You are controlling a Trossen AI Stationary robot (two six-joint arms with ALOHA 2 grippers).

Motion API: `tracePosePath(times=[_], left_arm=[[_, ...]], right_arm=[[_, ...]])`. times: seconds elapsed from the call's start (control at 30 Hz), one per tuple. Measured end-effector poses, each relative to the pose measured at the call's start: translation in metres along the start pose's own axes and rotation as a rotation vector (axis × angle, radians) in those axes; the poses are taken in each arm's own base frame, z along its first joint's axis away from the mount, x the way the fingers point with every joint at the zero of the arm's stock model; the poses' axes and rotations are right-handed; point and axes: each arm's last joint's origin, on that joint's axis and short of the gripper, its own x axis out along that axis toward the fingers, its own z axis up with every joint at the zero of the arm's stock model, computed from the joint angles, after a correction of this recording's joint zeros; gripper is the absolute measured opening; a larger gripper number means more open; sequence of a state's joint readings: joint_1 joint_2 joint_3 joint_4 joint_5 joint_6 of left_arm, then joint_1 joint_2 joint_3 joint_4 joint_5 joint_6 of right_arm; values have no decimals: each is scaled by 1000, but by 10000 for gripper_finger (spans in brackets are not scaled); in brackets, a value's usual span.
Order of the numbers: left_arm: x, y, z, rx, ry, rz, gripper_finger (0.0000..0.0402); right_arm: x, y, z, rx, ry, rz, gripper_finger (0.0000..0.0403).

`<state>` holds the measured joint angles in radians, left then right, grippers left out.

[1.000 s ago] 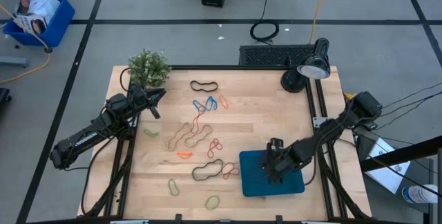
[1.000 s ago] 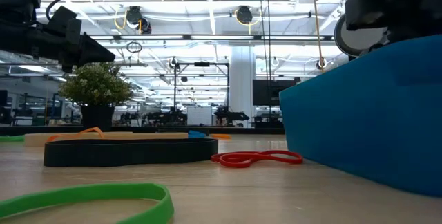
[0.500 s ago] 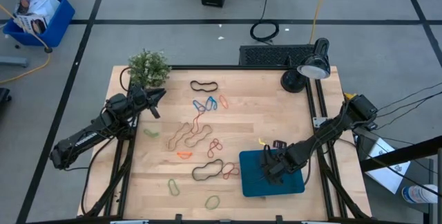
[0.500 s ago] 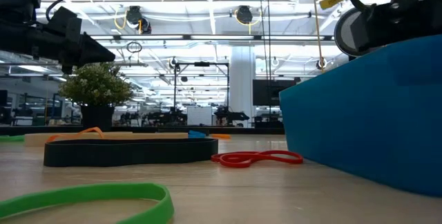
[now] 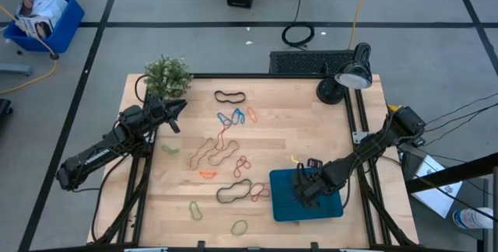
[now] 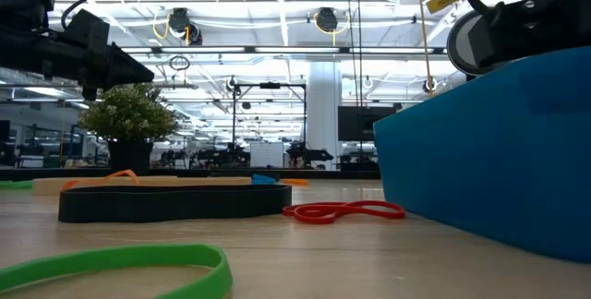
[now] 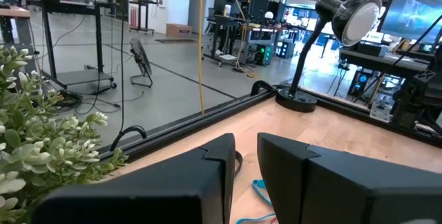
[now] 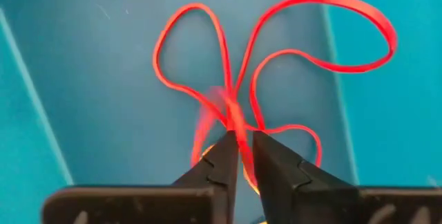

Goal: Pick and place rubber bands into bin
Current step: Put the red rubber band into the blue bin

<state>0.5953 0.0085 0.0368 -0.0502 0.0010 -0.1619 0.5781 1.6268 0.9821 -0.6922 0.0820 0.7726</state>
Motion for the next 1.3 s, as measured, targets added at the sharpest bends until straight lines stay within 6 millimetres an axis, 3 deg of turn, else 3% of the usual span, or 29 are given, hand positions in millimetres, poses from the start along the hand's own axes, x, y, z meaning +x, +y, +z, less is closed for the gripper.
tracePosePath(times=[0.27, 0.43, 0.87, 1.0, 1.17, 1.3], left_arm=[[0, 0, 0, -1, 0, -2, 72], [0, 0, 0, 0, 0, -2, 72], [0, 0, 0, 1, -1, -2, 72], [0, 0, 0, 1, 0, -1, 72], [0, 0, 0, 1, -1, -1, 72], [0, 0, 0, 5, -1, -1, 72]], right_arm=[[-4, 2, 2, -52, -30, 30, 135], [-21, -2, 3, -36, -78, 74, 163], [-58, -28, 17, 82, -282, 84, 167], [-70, -35, 29, 126, -455, 68, 169], [-83, -37, 54, 60, -695, 89, 169], [-92, -44, 70, -51, -763, 139, 167]])
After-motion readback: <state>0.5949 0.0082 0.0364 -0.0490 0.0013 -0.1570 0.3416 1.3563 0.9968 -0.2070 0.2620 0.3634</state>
